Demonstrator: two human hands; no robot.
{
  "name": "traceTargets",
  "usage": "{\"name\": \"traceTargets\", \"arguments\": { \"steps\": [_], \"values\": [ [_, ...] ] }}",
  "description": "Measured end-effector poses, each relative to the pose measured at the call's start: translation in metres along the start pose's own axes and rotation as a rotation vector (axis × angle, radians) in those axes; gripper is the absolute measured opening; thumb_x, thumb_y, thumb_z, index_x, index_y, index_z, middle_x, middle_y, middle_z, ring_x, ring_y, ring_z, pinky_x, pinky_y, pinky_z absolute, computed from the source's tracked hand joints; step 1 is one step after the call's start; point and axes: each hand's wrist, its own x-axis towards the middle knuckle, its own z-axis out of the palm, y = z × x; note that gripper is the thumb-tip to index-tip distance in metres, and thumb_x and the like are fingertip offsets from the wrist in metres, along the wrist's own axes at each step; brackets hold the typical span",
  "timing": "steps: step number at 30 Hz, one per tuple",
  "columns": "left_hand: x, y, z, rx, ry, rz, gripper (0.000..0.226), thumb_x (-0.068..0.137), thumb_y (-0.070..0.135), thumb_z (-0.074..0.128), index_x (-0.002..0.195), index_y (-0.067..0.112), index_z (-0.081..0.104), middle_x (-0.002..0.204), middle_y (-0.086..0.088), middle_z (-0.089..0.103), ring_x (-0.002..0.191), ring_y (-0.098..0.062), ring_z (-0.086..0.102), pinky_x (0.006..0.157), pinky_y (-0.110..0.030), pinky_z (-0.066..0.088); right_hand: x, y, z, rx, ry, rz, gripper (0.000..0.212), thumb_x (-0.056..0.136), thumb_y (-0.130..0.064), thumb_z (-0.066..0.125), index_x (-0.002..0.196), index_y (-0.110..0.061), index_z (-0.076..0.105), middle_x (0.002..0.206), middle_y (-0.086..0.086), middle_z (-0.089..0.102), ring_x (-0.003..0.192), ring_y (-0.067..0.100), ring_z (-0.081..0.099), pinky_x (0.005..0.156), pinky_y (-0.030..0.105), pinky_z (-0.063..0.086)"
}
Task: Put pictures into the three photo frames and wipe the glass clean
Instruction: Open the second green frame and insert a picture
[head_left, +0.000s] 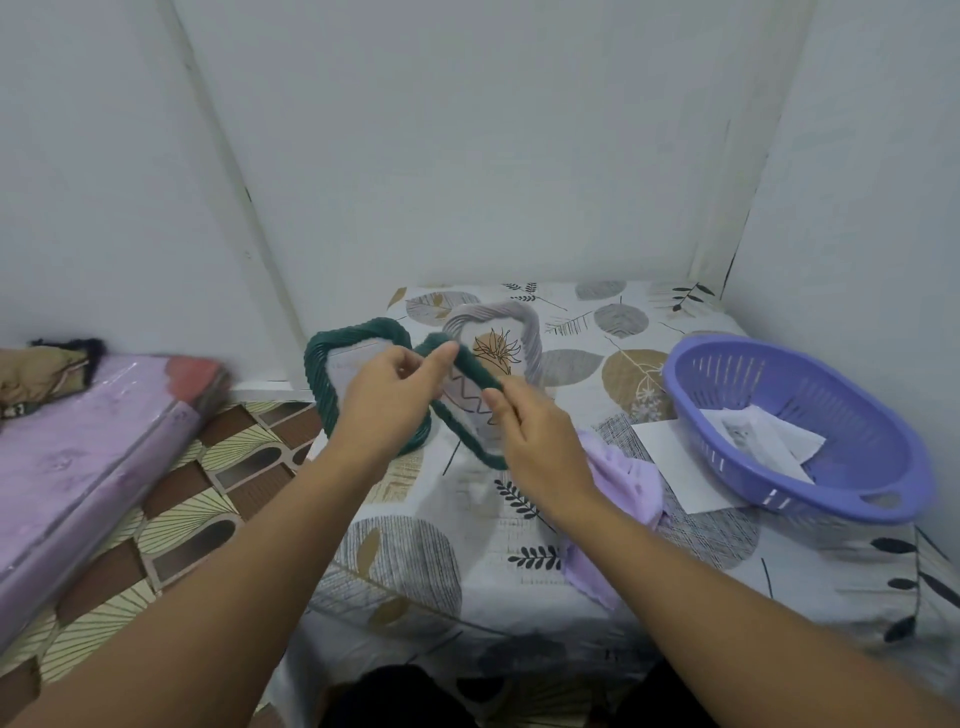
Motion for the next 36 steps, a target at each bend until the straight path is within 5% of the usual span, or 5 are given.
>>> {"name": "traceTargets", "arguments": {
  "steps": [4, 9, 22, 31, 36],
  "values": [
    [-0.006, 0.003, 0.004, -0.097, 0.007, -0.117, 0.054, 0.084, 0.065, 0.068, 0.092, 0.011, 0.062, 0.083, -0.005, 0.077, 0.055, -0.013, 0.049, 0.062, -0.032, 0.043, -0.009, -0.004, 0.012, -0.313, 0.014, -0.189, 0.027, 0.108, -0.044, 0.035, 0.114, -0.027, 0.056, 0.09, -0.007, 0.058, 0.077, 0.021, 0.056, 0.065, 0.038, 0.042],
    [-0.017, -0.011, -0.001, -0.201, 0.0, -0.246, 0.018, 0.095, 0.024, 0.064, 0.09, 0.009, 0.057, 0.075, -0.01, 0.066, 0.036, -0.003, 0.047, 0.05, -0.026, 0.033, -0.021, -0.005, 0.019, -0.546, -0.112, -0.262, 0.039, 0.106, -0.05, 0.032, 0.123, -0.028, 0.059, 0.093, -0.006, 0.061, 0.081, 0.023, 0.058, 0.075, 0.041, 0.046],
    [0.002, -0.086, -0.017, -0.356, -0.213, -0.409, 0.014, 0.103, 0.023, 0.057, 0.096, 0.013, 0.062, 0.061, 0.004, 0.04, 0.049, -0.01, 0.029, 0.044, -0.021, 0.021, -0.009, 0.043, 0.019, 0.014, -0.406, 0.294, 0.079, 0.077, -0.078, 0.062, 0.144, -0.044, 0.04, 0.139, -0.009, 0.054, 0.128, 0.011, 0.052, 0.11, 0.043, 0.043],
    [0.008, -0.121, 0.014, 0.072, -0.105, -0.234, 0.016, 0.097, 0.028, 0.065, 0.088, 0.018, 0.072, 0.076, 0.002, 0.069, 0.07, -0.018, 0.066, 0.064, -0.033, 0.055, -0.021, 0.059, 0.017, -0.19, -0.417, 0.438, 0.1, 0.059, -0.088, 0.062, 0.139, -0.032, 0.043, 0.131, -0.005, 0.057, 0.121, 0.017, 0.055, 0.102, 0.045, 0.048],
    [0.008, -0.138, 0.024, 0.446, -0.049, -0.104, 0.029, 0.095, 0.035, 0.067, 0.116, 0.016, 0.069, 0.093, 0.002, 0.068, 0.092, -0.019, 0.063, 0.074, -0.029, 0.044, -0.025, 0.059, 0.019, -0.363, -0.437, 0.442, 0.097, 0.069, -0.083, 0.064, 0.143, -0.026, 0.04, 0.133, 0.004, 0.046, 0.127, 0.027, 0.045, 0.105, 0.046, 0.042]
  ]
}}
